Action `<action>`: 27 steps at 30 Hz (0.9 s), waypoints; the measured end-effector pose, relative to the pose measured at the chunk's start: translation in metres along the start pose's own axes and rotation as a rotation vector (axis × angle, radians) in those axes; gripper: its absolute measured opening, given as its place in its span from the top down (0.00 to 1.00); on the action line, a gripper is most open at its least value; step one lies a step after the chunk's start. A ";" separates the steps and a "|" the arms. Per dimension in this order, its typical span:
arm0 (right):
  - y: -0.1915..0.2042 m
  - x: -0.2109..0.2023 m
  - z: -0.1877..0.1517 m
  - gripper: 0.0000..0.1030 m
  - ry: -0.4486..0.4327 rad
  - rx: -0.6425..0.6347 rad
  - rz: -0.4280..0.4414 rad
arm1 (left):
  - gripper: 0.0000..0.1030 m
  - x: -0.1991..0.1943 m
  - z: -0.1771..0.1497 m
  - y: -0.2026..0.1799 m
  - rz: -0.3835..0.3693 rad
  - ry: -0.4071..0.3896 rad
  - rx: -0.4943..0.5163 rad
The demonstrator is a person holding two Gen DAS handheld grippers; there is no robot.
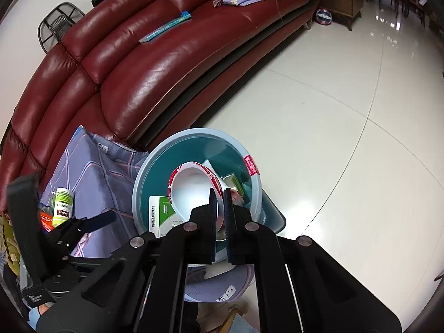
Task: Collect trash
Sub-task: 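Carry the can and paper bowl over the teal bin and open both tools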
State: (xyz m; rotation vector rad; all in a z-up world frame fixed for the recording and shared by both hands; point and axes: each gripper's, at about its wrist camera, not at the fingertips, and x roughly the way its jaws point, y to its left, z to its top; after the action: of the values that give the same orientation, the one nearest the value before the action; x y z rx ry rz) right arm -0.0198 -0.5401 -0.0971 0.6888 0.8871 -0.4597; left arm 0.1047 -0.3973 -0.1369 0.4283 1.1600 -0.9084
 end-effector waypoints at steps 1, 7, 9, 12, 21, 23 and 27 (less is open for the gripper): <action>0.003 0.002 0.000 0.95 0.004 -0.004 -0.001 | 0.10 -0.004 0.000 0.003 0.009 -0.005 -0.001; 0.014 0.024 0.000 0.93 0.055 -0.019 0.001 | 0.08 -0.018 -0.010 0.021 0.037 -0.014 -0.021; 0.019 0.032 -0.001 0.91 0.078 -0.025 0.005 | 0.08 -0.024 -0.015 0.028 0.037 -0.020 -0.034; 0.027 0.040 -0.004 0.38 0.104 -0.024 0.019 | 0.07 -0.033 -0.021 0.039 0.034 -0.033 -0.061; 0.041 0.033 -0.007 0.25 0.086 -0.010 0.033 | 0.06 -0.055 -0.035 0.070 0.047 -0.058 -0.127; 0.043 0.032 -0.008 0.25 0.088 -0.004 0.035 | 0.06 -0.061 -0.038 0.075 0.048 -0.062 -0.136; 0.054 0.033 -0.016 0.23 0.106 -0.015 0.042 | 0.06 -0.078 -0.047 0.084 0.075 -0.082 -0.139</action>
State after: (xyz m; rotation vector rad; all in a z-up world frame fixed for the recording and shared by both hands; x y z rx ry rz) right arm 0.0236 -0.4941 -0.1119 0.7216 0.9727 -0.3817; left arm 0.1348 -0.2849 -0.0960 0.3167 1.1172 -0.7684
